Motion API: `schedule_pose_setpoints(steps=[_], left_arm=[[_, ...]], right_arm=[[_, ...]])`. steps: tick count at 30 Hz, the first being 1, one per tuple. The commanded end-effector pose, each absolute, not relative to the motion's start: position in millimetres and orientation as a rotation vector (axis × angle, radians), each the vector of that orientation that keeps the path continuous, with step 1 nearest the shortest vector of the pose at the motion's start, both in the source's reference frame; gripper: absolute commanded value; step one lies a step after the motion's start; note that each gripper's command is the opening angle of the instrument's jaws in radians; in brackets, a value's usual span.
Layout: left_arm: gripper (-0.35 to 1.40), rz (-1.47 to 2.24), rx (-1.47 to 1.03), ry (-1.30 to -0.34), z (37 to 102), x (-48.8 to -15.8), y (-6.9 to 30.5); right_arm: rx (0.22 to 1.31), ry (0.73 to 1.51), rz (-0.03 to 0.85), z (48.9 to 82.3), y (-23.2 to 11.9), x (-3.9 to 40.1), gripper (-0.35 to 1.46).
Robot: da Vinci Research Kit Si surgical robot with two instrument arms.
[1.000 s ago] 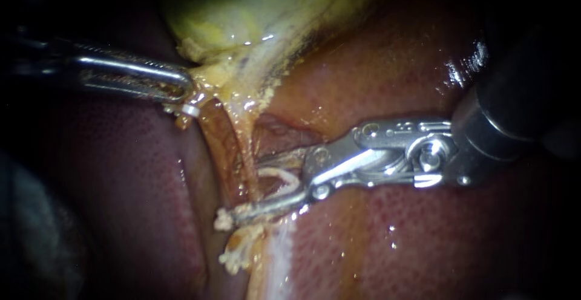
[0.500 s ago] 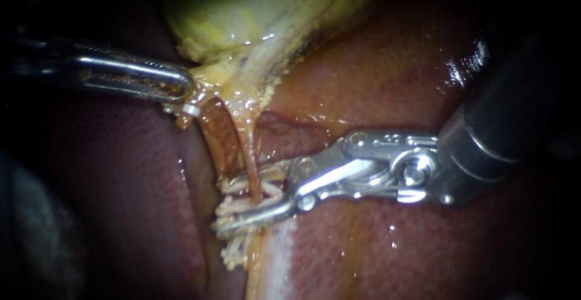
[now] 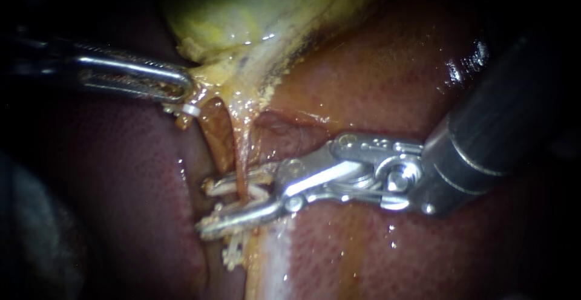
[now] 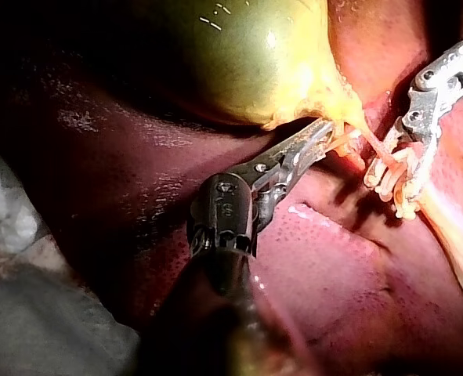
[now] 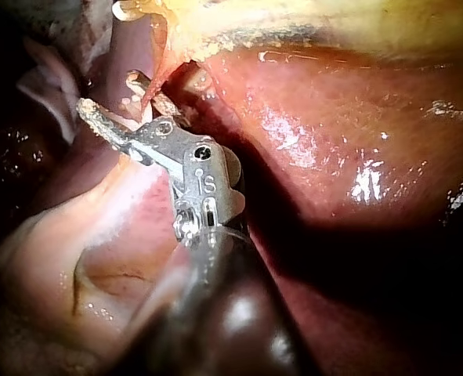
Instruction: Clipping second clip right tube
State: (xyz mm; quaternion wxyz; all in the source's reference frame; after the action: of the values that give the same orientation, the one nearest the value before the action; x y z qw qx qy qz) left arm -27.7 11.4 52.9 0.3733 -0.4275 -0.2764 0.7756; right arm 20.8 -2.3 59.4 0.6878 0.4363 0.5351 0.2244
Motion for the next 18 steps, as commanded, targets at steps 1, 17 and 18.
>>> schedule_pose_setpoints(steps=[1,17,18], left_arm=[[-0.35,1.987,-1.095,-0.708,52.9,-27.7,11.4],[-0.35,1.987,-1.095,-0.708,52.9,-27.6,11.4],[-0.35,1.987,-1.095,-0.708,52.9,-27.6,11.4]], right_arm=[[0.986,1.204,0.501,59.1,-2.3,20.8,0.39],[1.082,1.252,0.453,54.0,-3.5,21.9,0.38],[1.082,1.252,0.453,54.0,-3.4,21.9,0.38]])
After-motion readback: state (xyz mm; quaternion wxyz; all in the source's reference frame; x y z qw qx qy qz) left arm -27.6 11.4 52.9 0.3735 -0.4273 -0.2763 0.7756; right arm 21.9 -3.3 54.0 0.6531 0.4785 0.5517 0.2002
